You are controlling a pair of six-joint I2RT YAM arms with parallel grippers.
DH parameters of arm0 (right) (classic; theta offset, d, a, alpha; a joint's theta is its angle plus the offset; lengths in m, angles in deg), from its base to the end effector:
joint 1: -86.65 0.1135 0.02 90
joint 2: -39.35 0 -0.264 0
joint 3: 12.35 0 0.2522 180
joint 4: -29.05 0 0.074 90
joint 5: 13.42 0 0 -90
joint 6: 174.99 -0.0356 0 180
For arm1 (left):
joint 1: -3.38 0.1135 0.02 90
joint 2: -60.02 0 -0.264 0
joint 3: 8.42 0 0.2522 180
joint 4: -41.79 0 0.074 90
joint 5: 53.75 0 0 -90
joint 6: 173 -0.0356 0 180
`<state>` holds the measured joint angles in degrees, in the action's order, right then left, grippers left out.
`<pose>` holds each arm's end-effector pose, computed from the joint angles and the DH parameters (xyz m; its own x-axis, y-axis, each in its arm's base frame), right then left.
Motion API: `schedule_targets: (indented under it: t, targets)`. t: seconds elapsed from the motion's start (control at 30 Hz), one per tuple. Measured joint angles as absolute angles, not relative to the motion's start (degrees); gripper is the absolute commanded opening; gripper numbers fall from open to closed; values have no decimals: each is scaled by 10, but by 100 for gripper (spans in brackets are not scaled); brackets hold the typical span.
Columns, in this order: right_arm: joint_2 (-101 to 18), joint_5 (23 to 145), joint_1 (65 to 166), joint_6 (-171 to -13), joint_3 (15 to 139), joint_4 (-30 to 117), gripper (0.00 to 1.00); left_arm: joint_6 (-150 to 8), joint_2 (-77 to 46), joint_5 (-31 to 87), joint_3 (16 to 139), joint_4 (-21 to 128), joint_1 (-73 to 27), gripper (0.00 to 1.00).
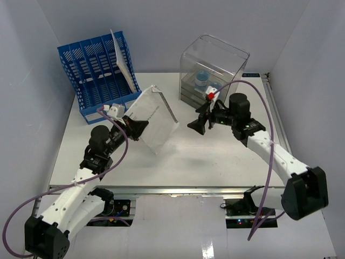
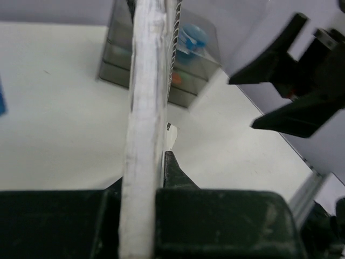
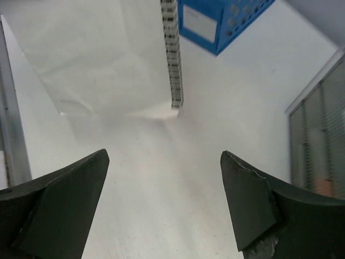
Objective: Organize the desk
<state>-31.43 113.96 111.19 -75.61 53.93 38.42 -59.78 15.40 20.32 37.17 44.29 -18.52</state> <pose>0.2492 0.1375 0.3185 -0.0740 -0.1761 -0.9816 -0.8901 0.4554 -0.0146 0.1749 -0.0808 0.3003 -0.2645 -0.3023 -0.9158 0.5538 0.7298 -0.4009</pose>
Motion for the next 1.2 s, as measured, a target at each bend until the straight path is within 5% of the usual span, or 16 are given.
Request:
schedule_targets:
  t: [0.2, 0.67, 1.2]
  targets:
    - [-204, 1256, 1055, -689, 442, 372, 95, -699, 136, 368, 539, 564, -178, 0]
    - [-191, 1366, 984, -673, 390, 359, 97, -779, -137, 530, 993, 651, -59, 0]
    - [-181, 1379, 982, -674, 390, 353, 97, -741, -296, 462, 1055, 663, 7, 0]
